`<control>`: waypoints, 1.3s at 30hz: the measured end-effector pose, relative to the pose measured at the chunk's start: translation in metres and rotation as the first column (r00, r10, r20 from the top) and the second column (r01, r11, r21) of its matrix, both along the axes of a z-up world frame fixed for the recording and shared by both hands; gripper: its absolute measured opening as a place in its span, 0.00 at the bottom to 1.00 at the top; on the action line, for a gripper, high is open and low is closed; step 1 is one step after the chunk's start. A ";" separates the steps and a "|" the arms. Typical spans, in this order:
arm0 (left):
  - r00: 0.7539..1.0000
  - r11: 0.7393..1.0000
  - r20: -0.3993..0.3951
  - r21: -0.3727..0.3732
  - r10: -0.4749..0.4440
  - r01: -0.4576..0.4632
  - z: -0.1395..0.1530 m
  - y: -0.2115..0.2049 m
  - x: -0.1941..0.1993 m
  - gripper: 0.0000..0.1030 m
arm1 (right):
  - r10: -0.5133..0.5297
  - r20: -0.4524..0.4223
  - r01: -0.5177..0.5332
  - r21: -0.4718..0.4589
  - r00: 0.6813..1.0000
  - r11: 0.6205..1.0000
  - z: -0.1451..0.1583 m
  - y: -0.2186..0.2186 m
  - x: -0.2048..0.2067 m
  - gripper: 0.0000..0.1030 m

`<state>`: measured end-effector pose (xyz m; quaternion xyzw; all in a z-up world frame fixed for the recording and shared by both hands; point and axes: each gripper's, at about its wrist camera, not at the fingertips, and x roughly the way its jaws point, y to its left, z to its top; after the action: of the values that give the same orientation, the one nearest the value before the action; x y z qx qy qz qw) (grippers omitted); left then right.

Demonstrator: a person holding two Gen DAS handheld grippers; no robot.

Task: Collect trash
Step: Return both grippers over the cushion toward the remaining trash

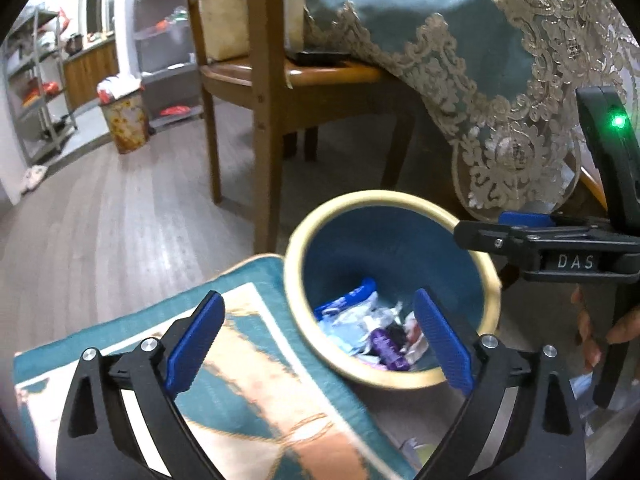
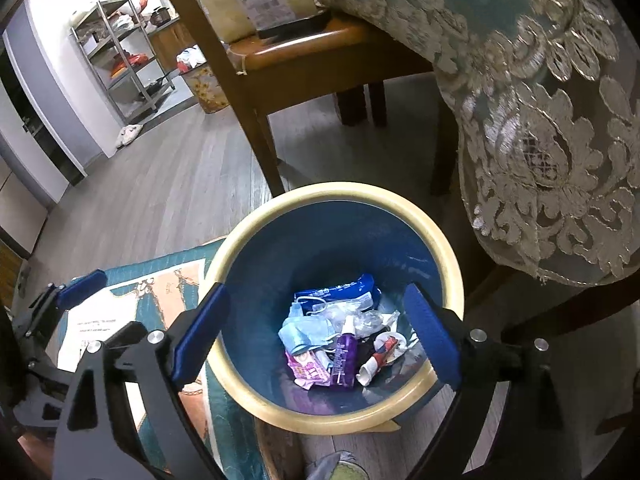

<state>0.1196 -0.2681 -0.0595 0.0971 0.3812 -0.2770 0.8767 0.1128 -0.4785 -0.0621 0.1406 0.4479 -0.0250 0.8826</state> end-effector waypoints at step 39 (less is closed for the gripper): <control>0.920 0.907 0.056 0.158 0.387 -0.391 0.029 0.278 -0.076 0.94 | 0.273 -0.022 -0.274 -0.070 0.962 0.959 0.020 0.191 -0.017 0.94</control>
<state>0.0436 0.0103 -0.0305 0.0950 0.4042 -0.0629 0.9075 0.0959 -0.2877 -0.0420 0.0451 0.4672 0.0799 0.8794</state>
